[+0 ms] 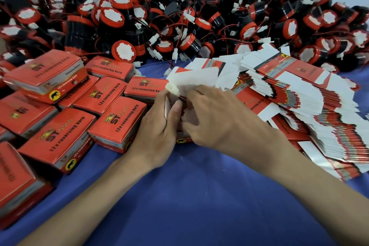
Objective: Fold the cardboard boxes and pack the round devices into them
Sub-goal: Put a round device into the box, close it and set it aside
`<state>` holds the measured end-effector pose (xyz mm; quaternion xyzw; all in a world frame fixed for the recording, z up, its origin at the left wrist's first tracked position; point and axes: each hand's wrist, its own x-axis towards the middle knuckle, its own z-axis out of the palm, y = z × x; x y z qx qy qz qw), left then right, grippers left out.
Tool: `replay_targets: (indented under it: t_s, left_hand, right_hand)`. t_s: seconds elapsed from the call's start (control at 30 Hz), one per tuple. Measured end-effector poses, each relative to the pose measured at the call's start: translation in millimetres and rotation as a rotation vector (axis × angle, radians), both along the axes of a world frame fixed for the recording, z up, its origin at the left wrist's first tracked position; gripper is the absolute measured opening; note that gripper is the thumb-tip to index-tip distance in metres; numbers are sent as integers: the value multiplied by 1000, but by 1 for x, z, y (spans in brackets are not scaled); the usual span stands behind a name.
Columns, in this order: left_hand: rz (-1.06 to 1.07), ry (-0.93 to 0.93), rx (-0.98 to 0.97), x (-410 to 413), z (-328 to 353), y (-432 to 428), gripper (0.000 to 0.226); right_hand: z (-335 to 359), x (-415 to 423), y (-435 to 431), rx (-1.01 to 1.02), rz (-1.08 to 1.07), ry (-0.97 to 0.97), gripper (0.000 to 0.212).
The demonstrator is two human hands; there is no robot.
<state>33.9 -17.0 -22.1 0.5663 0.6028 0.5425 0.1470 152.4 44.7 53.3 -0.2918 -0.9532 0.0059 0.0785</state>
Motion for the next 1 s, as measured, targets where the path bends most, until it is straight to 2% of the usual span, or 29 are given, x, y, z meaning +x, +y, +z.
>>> replay_targets:
  t_s: [0.07, 0.17, 0.27, 0.4, 0.53, 0.6, 0.7, 0.83, 1.0]
  left_hand:
    - [-12, 7, -3, 0, 0, 0, 26]
    - [-25, 42, -19, 0, 0, 1, 30]
    - [-30, 20, -35, 0, 2, 1, 19]
    - [-32, 4, -42, 0, 2, 0, 24]
    - [-28, 11, -32, 1, 2, -1, 24]
    - [-36, 6, -32, 1, 3, -2, 27]
    - [-61, 35, -32, 1, 2, -2, 26]
    - [-68, 45, -28, 1, 2, -2, 25]
    - [-95, 10, -33, 0, 3, -1, 33]
  right_hand:
    - [1, -2, 0, 37, -41, 1, 26]
    - [1, -2, 0, -1, 6, -7, 38]
    - [1, 3, -1, -56, 45, -50, 41]
    - [2, 8, -2, -55, 37, -65, 29]
    - [-1, 5, -6, 33, 70, -93, 29]
    - [3, 5, -5, -16, 99, -61, 24]
    - [7, 5, -1, -90, 172, -139, 13]
    - [3, 8, 1, -54, 203, -159, 19]
    - [1, 12, 2, -14, 223, -195, 6]
